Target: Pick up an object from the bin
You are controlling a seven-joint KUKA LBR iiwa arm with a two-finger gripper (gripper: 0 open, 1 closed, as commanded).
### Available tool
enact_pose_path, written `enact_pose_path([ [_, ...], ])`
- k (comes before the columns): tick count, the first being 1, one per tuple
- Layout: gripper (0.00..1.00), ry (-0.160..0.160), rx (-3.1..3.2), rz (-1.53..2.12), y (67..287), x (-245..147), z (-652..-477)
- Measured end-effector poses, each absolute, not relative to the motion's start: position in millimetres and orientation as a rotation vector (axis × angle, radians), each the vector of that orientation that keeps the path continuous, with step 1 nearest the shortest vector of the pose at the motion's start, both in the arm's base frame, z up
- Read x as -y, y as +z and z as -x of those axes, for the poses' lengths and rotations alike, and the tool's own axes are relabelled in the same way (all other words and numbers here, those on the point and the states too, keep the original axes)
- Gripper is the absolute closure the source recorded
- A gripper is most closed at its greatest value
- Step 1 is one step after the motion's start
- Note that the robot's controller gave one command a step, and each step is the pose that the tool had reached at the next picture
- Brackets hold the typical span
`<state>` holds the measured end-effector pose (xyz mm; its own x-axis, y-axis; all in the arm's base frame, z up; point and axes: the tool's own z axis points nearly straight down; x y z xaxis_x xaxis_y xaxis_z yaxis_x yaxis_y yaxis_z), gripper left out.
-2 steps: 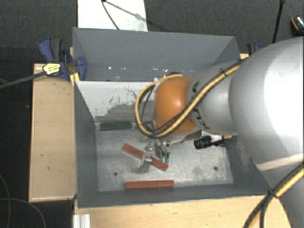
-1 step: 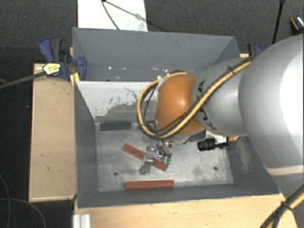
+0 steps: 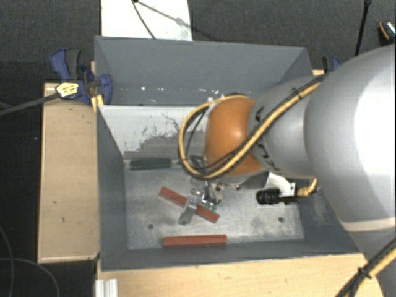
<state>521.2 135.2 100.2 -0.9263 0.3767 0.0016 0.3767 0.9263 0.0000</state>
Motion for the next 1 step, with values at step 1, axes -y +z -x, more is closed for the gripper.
enact_pose_path([
  [1,0.00,0.000,2.986,0.967,69.4,-152.4,-495.3],
])
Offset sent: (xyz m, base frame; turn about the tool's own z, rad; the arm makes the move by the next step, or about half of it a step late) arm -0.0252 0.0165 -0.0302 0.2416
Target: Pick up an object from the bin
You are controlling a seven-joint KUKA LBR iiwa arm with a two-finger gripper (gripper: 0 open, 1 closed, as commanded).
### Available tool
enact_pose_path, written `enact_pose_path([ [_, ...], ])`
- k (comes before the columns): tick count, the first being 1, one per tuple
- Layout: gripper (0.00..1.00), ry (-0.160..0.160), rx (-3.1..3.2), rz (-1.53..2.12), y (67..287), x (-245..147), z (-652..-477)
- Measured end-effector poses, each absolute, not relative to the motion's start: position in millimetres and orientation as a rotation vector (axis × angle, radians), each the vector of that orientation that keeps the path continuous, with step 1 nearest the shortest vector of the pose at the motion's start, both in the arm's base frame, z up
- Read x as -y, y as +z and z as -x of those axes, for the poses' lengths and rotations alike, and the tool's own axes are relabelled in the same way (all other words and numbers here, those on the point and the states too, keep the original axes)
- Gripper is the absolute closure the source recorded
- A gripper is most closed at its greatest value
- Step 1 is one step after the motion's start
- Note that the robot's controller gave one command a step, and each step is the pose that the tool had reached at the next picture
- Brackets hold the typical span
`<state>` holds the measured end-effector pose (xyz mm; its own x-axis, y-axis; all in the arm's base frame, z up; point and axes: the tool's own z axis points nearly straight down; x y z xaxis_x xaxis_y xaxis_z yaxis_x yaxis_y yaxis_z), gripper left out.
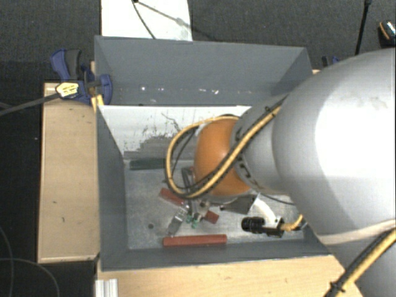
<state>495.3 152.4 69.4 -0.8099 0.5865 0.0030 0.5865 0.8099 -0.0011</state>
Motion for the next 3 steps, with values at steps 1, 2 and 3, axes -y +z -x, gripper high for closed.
enact_pose_path([
  [1,0.00,0.000,2.985,0.971,69,-152,-495.2],
  [2,1.00,0.000,2.984,0.974,70,-152,-495.2],
  [3,1.00,-0.008,2.995,0.972,169,-153,-497.4],
])
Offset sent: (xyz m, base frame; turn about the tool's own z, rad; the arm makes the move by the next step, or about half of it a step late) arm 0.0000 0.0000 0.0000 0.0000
